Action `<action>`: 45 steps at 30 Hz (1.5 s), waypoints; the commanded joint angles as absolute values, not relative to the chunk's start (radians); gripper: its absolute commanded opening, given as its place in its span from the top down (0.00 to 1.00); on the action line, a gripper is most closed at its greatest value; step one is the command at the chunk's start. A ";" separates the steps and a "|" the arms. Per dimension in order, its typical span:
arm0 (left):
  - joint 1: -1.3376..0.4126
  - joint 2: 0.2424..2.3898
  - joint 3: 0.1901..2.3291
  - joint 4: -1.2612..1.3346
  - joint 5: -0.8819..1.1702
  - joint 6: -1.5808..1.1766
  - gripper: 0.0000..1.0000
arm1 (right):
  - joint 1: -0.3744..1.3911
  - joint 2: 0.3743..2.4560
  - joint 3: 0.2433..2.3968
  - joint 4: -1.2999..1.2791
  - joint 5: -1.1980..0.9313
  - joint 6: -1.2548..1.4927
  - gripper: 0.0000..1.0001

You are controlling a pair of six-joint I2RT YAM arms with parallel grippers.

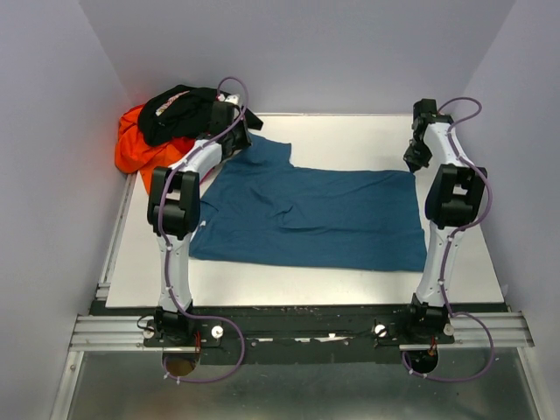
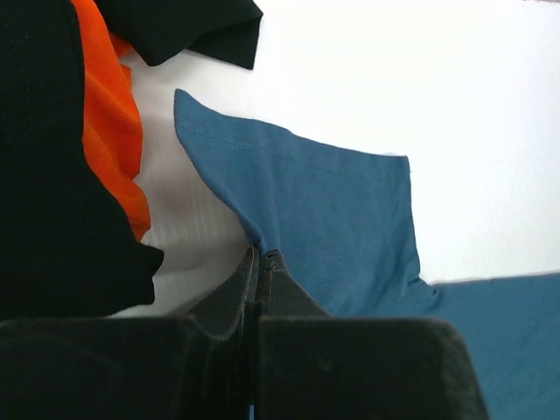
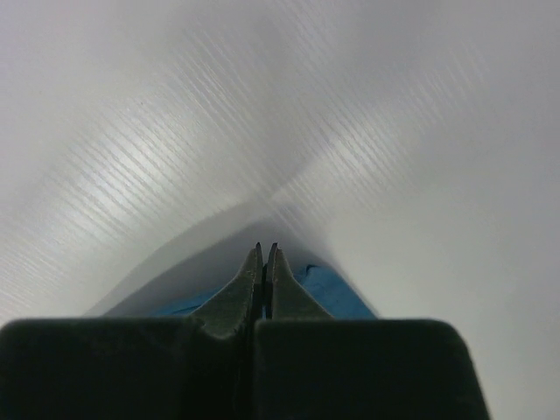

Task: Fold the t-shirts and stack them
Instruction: Grap the side of the flattened tshirt furthest away from the robot with both arms, then fold the other side of the tshirt into a rectangle

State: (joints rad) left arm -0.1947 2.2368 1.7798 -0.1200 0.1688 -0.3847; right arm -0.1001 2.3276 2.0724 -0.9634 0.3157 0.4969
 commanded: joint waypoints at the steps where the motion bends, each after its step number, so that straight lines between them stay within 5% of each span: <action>1: -0.202 2.126 1.683 -0.043 0.150 -0.348 1.00 | -0.107 2.250 2.008 -0.951 0.284 0.505 0.99; 22: -0.256 1.622 1.134 0.166 -0.060 -0.318 1.00 | -0.137 1.925 1.648 -0.865 0.225 0.543 0.99; 45: -0.339 1.368 0.902 0.141 -0.310 -0.334 1.00 | -0.173 1.737 1.418 -0.818 0.255 0.569 0.99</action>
State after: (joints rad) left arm -0.3332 1.4166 0.9314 0.1356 -0.2382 -0.3267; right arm -0.1608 1.7847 1.4605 -0.8452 0.2379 0.5549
